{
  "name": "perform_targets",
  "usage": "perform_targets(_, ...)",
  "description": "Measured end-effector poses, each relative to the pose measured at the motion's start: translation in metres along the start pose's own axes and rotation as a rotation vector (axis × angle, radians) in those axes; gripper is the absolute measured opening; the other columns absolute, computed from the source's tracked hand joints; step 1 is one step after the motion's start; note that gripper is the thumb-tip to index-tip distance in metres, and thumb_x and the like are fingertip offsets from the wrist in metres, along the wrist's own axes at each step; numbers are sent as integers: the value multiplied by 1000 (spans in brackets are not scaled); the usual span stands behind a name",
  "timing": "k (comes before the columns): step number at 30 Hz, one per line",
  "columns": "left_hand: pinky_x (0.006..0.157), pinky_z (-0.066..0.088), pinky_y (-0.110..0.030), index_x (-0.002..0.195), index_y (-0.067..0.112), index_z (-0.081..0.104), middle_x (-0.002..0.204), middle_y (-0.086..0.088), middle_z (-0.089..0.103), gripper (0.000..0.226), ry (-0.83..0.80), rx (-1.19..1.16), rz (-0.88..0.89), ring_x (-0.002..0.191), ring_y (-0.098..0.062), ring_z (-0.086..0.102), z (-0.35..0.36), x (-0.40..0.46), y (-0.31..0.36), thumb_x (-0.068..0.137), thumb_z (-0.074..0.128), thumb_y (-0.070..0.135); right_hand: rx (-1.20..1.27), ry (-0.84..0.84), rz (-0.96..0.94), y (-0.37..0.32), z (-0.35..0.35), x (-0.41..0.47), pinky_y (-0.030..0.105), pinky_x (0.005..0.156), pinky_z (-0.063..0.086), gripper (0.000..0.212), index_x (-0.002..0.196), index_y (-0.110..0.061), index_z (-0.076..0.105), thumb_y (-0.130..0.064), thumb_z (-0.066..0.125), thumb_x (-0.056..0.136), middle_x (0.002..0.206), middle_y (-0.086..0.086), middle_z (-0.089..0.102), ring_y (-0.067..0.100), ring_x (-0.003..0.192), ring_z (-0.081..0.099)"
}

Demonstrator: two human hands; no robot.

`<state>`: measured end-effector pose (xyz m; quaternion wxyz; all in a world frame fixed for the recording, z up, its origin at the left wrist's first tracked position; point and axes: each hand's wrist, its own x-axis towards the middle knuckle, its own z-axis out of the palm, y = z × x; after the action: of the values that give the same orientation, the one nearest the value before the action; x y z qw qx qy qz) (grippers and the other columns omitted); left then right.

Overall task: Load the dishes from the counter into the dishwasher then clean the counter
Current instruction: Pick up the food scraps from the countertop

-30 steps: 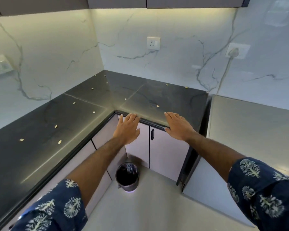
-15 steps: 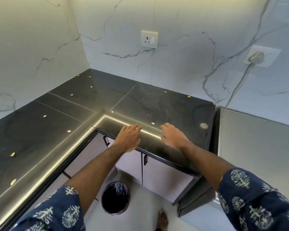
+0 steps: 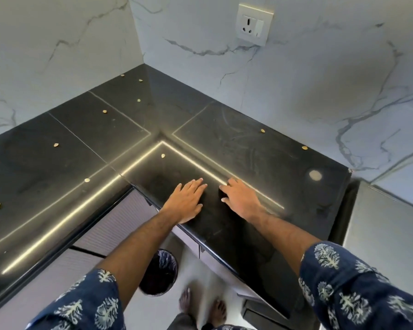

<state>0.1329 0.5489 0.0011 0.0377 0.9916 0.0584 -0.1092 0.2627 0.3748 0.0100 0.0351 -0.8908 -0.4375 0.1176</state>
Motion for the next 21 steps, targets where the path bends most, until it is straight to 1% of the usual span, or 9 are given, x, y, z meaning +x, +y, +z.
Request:
perform_targets(1,121,20,-49,158,22,11,166,0,6,69,-4,-9,10,153,-20,10,0,4,-5,100,43,42,-34,7,-29,-1,2,4,40,88,52,32,124,-21,60,-32,61,95,120,1,51,23,116,49)
perform_targets(4,123,16,-48,157,22,16,166,1,10,64,11,-30,38,153,-19,8,3,14,-15,101,42,41,-29,17,-81,-5,2,14,36,81,50,12,103,-14,68,-20,61,95,106,2,56,22,105,55)
perform_targets(5,123,14,-48,157,22,18,165,2,11,63,26,-46,49,153,-18,7,3,19,-17,101,42,40,-23,12,-82,-6,0,17,35,80,49,9,98,-13,68,-15,61,94,102,3,58,23,101,56)
perform_targets(7,124,12,-47,156,22,21,165,2,13,62,49,-96,69,153,-18,6,1,26,-18,101,43,39,-16,32,-87,-7,0,19,34,78,49,10,91,-13,68,-6,60,90,97,3,59,23,96,59)
perform_targets(8,124,12,-46,156,22,22,164,2,14,61,67,-119,82,153,-18,6,0,31,-19,101,43,38,-14,38,-84,-8,0,20,34,78,49,11,90,-13,68,-6,60,89,96,2,59,23,96,60)
perform_targets(12,123,14,-48,154,22,26,163,2,17,57,102,-155,138,152,-18,9,-4,45,-19,101,43,37,-17,28,-67,-7,-3,21,33,83,52,13,101,-18,71,-21,62,92,102,-2,61,17,100,59)
perform_targets(15,123,16,-50,152,22,29,162,1,20,56,98,-145,194,151,-19,13,-2,55,-21,100,43,36,-27,33,-19,-5,-1,19,35,78,54,12,98,-19,70,-17,60,93,98,-3,61,19,96,60)
perform_targets(18,123,15,-49,151,23,30,161,2,22,55,81,-138,243,151,-19,15,-3,61,-19,99,43,36,-21,35,23,-8,-1,19,37,76,53,13,93,-14,65,-8,53,91,97,2,62,23,94,62)
perform_targets(21,123,13,-49,150,25,30,160,3,23,53,72,-173,257,150,-18,15,-3,65,-14,99,43,35,-41,31,39,-13,-2,20,37,80,52,18,104,-11,63,-7,53,90,105,6,62,25,100,60)
